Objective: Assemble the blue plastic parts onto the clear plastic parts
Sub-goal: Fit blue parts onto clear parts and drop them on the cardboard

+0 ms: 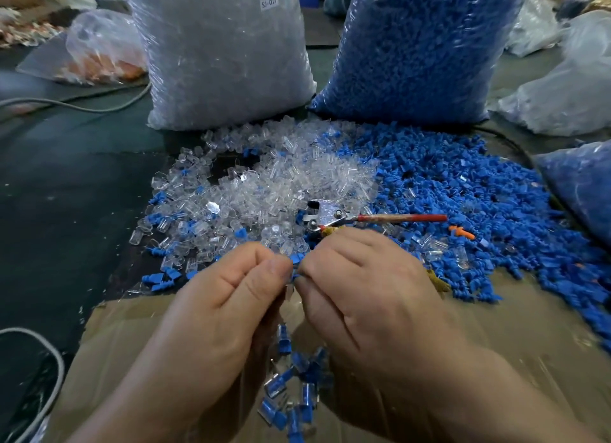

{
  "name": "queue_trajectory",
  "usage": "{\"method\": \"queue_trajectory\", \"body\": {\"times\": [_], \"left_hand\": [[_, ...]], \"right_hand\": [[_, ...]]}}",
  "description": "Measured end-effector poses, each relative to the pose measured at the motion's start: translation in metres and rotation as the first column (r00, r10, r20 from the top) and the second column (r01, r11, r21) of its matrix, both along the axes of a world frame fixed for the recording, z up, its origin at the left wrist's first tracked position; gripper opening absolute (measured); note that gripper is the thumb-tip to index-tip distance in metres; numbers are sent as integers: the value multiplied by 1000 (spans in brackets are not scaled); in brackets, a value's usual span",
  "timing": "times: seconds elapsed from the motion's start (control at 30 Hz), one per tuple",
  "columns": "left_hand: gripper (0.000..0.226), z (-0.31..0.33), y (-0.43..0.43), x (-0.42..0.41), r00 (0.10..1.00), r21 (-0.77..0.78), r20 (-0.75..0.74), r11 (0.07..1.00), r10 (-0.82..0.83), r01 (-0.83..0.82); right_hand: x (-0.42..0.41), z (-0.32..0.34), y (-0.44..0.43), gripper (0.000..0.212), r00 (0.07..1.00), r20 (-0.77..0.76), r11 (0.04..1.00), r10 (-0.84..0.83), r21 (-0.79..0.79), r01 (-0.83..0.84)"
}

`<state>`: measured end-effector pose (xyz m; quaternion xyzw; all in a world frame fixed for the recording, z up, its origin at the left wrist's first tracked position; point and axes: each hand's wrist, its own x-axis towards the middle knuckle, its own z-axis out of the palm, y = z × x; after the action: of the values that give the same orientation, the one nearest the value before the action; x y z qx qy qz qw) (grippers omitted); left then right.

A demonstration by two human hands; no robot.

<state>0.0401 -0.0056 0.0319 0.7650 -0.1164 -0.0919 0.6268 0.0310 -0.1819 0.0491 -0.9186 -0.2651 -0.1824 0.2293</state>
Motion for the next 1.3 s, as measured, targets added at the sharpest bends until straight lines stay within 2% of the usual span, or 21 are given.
{"method": "queue_trajectory", "body": {"times": [0.03, 0.07, 0.1, 0.13, 0.17, 0.2, 0.23, 0.27, 0.3, 0.33, 0.4, 0.47, 0.53, 0.7, 0.8, 0.9, 1.0, 1.3], "left_hand": [[40, 0, 1, 0, 994, 23, 109, 999, -27, 25], [38, 0, 2, 1, 973, 69, 223, 996, -62, 48], [36, 1, 3, 1, 945, 113, 314, 992, -96, 63], [34, 2, 5, 1, 920, 151, 372, 986, -120, 68], [32, 4, 6, 1, 911, 177, 393, 982, -126, 60], [28, 5, 9, 1, 917, 196, 385, 980, -101, 26], [25, 7, 12, 2, 930, 216, 366, 976, -44, -39], [22, 9, 16, 4, 935, 252, 355, 961, 22, -118], [17, 9, 21, 6, 937, 308, 343, 936, 56, -169], [9, 9, 26, 8, 950, 379, 310, 910, 48, -169], [3, 7, 29, 12, 977, 546, 207, 835, -55, -69], [7, 4, 27, 12, 972, 690, 166, 724, -165, 5], [19, 3, 24, 10, 953, 738, 188, 675, -238, 22], [39, 1, 18, 8, 929, 722, 240, 692, -281, 22], [28, 0, 18, 9, 951, 646, 272, 761, -150, -65], [19, -6, 17, 12, 938, 616, 346, 761, -29, -204], [26, -11, 14, 13, 930, 645, 366, 730, -37, -225], [25, -16, 2, 14, 910, 584, 414, 776, -32, -238]], "right_hand": [[-3, 1, 2, 27, 988, -155, 991, -24, 128, 44], [-6, 3, 3, 27, 928, -372, 947, 22, 305, 100], [-7, 7, 5, 25, 805, -570, 843, 167, 506, 184], [-7, 10, 5, 23, 635, -705, 723, 316, 612, 321], [-7, 14, 3, 22, 535, -754, 678, 380, 621, 393], [-6, 16, 1, 24, 518, -785, 725, 341, 570, 386], [-5, 14, -3, 29, 567, -795, 827, 216, 458, 326], [-4, 11, -6, 34, 678, -735, 938, 18, 247, 242], [-3, 7, -8, 36, 786, -598, 979, -155, 12, 202], [-4, 4, -9, 37, 848, -457, 962, -269, -174, 211], [-4, -5, -9, 33, 895, -305, 923, -326, -308, 231], [-2, -13, -5, 31, 912, -255, 914, -321, -336, 227], [2, -17, -1, 36, 922, -208, 901, -327, -361, 238], [20, -25, 5, 37, 917, -184, 885, -353, -384, 263], [24, -27, 4, 28, 930, -188, 898, -316, -374, 230], [24, -27, 1, 21, 939, -182, 914, -293, -343, 218], [24, -28, 0, 17, 947, -179, 928, -267, -312, 202], [21, -26, -2, 23, 962, -192, 975, -193, -145, 166]]}}
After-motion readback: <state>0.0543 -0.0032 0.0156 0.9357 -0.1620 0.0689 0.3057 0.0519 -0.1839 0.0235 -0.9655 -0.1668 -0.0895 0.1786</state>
